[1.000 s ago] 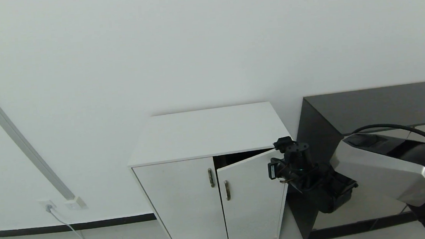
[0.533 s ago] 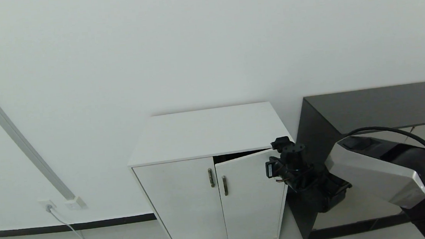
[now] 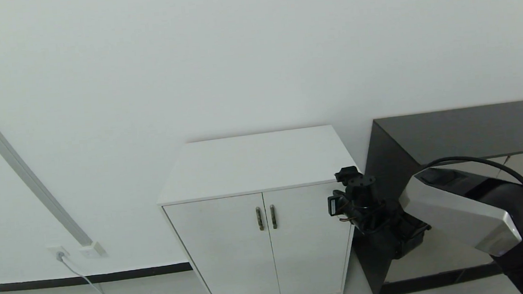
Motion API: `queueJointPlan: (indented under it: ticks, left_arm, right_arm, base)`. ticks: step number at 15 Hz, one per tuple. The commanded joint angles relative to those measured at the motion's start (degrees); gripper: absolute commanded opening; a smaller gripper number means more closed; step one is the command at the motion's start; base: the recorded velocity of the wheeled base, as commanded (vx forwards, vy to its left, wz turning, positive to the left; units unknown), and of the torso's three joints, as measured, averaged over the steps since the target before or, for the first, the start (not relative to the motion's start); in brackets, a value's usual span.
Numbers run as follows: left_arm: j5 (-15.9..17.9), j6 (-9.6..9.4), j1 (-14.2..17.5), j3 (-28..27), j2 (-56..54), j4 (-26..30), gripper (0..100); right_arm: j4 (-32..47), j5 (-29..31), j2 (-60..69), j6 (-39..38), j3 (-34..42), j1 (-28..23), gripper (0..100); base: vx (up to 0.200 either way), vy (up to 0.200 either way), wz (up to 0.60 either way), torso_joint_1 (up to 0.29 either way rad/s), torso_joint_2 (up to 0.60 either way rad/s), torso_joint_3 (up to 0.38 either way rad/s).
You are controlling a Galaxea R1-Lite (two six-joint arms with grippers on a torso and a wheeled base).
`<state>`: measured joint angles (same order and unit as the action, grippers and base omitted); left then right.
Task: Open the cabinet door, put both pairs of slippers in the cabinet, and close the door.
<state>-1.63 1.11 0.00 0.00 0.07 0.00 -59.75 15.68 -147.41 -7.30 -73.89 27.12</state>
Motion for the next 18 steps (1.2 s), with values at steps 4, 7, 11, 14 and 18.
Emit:
queueJointPlan:
  ticks: [4,7,11,14,18]
  left_arm:
    - [-0.04,0.03,0.00,0.00,0.01,0.00,0]
    - [-0.04,0.03,0.00,0.00,0.01,0.00,0]
    - [-0.04,0.03,0.00,0.00,0.01,0.00,0]
    - [0.14,-0.05,0.00,0.00,0.01,0.00,0]
    - [0.14,-0.14,0.00,0.00,0.01,0.00,0]
  right_arm:
    - [-0.11,0.49,-0.95,0.10,-0.73,0.03,0]
    - [-0.99,0.85,-0.16,0.10,0.23,0.03,0]
    - [-8.19,2.60,11.09,1.24,10.87,-0.76,0]
    - [-8.81,2.78,27.70,2.03,26.69,-2.69,0]
    - [-16.02,9.90,38.07,1.85,46.99,-4.01,0]
  base:
    - [0.000,0.000,0.00,0.000,0.00,0.000]
    - [0.000,0.000,0.00,0.000,0.00,0.000]
    - [0.000,0.000,0.00,0.000,0.00,0.000]
    - [0.000,0.000,0.00,0.000,0.00,0.000]
    - [0.000,0.000,0.00,0.000,0.00,0.000]
